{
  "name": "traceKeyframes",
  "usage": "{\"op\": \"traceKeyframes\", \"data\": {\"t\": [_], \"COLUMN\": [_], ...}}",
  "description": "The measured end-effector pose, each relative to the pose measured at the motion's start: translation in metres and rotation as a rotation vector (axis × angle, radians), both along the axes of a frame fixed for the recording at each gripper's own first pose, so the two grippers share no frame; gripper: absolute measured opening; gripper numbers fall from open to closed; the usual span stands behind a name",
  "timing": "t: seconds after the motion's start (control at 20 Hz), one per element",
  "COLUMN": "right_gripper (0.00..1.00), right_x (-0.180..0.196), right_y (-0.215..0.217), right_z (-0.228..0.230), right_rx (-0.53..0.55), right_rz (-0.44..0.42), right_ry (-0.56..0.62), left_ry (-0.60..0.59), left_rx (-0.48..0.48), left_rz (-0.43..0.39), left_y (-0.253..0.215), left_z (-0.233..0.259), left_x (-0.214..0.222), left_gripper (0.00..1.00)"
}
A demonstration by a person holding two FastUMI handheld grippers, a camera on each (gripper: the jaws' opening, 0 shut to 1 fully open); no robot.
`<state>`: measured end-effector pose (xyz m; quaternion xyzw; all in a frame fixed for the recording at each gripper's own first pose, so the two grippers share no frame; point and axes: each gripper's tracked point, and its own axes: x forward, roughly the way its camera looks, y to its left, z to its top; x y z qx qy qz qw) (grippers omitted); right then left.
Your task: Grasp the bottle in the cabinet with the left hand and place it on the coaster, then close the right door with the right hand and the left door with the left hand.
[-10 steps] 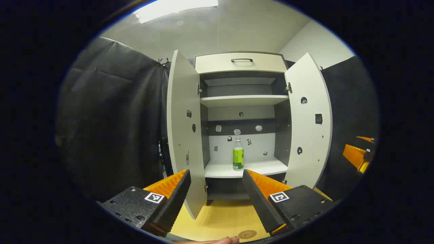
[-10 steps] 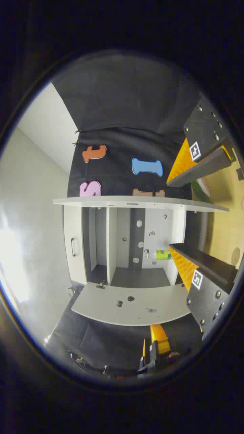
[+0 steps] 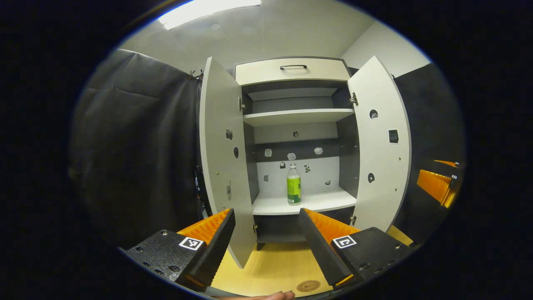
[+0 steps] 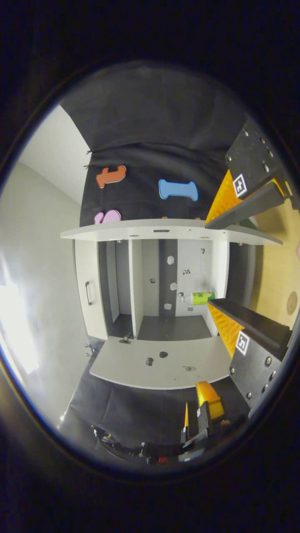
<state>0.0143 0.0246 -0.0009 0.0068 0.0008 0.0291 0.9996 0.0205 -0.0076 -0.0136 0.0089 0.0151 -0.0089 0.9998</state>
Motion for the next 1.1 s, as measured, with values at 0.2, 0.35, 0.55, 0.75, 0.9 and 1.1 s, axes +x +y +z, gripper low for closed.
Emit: {"op": "traceKeyframes", "data": {"t": [0.2, 0.35, 0.55, 0.75, 0.9, 1.1], "right_gripper": [1.0, 1.0, 1.0, 1.0, 1.0, 1.0], "right_x": [0.014, 0.027, 0.045, 0.062, 0.077, 0.091], "right_y": [0.0, 0.001, 0.008, 0.018, 0.021, 0.026], "right_z": [-0.002, -0.002, -0.004, -0.008, -0.014, -0.021], "right_rx": [-0.022, -0.02, -0.008, -0.017, -0.028, -0.034], "right_rz": [-0.011, -0.021, -0.017, -0.017, -0.031, -0.036], "right_ry": [0.001, -0.002, -0.012, -0.017, -0.013, -0.007], "left_ry": [0.017, 0.016, 0.022, 0.027, 0.033, 0.036], "left_rx": [-0.024, -0.025, -0.034, -0.044, -0.051, -0.06], "left_rz": [-0.039, -0.063, -0.095, -0.108, -0.106, -0.105], "left_y": [-0.011, -0.018, -0.028, -0.03, -0.028, -0.03], "left_z": [-0.006, -0.01, -0.016, -0.027, -0.033, -0.043], "left_x": [0.025, 0.048, 0.084, 0.124, 0.161, 0.209], "left_gripper": [0.97, 0.99, 0.97, 0.97, 0.97, 0.97]}}
